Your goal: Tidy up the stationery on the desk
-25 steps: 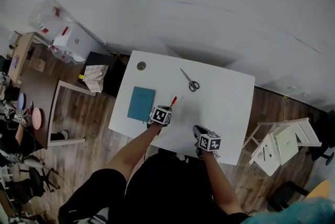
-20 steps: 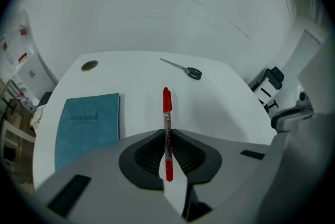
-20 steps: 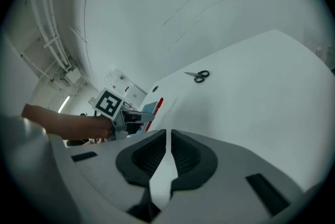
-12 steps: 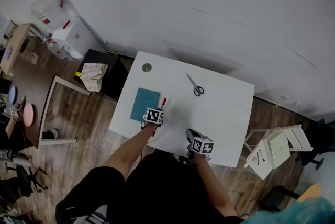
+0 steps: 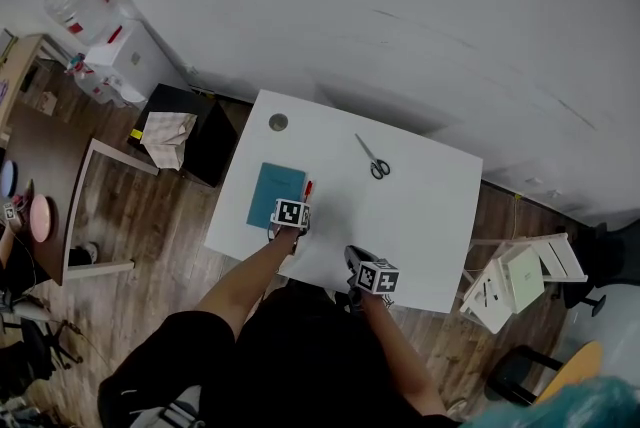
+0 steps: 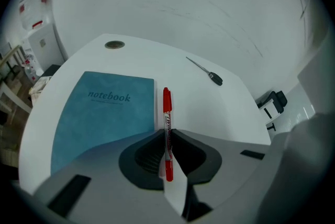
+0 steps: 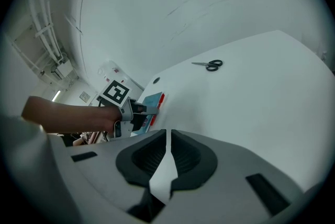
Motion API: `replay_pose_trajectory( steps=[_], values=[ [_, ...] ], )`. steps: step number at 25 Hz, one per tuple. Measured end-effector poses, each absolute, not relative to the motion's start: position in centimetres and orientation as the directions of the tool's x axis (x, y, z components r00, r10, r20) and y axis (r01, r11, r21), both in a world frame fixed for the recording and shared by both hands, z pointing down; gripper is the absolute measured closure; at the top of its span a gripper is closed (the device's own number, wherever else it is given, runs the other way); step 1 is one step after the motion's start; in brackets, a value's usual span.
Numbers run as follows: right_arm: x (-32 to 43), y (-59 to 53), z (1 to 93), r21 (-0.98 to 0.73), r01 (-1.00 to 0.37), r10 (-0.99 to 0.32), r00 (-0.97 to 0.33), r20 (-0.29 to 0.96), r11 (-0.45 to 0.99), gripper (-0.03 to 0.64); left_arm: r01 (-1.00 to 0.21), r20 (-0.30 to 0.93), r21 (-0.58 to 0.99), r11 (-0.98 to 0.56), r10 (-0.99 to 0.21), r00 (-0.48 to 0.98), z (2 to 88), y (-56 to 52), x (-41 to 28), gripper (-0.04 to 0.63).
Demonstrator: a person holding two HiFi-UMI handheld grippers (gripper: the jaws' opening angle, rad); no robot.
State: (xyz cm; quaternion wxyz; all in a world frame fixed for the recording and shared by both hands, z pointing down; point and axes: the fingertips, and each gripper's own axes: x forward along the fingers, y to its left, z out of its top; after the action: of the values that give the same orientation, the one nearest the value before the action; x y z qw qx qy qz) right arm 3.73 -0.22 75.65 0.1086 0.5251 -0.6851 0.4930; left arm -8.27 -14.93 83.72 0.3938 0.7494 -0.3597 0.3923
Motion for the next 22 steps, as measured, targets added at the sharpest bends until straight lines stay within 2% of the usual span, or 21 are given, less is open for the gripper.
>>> replay_pose_trajectory(
  steps=[10,22],
  values=[
    [2.3,0.0,75.8,-0.56,-0.826,-0.613,-0.416,0.672,-0.053,0.568,-0.867,0.877,0.343,-0.361,-0.207,0.433,84.2,-14.8,-7.7,0.546],
    [2.5,0.8,76.0,-0.567,-0.821,-0.624,-0.41,0.665,-0.065,0.568,-0.876,0.887,0.314,-0.368,-0.215,0.408,84.1,-14.6,-7.5,0.539]
  ],
)
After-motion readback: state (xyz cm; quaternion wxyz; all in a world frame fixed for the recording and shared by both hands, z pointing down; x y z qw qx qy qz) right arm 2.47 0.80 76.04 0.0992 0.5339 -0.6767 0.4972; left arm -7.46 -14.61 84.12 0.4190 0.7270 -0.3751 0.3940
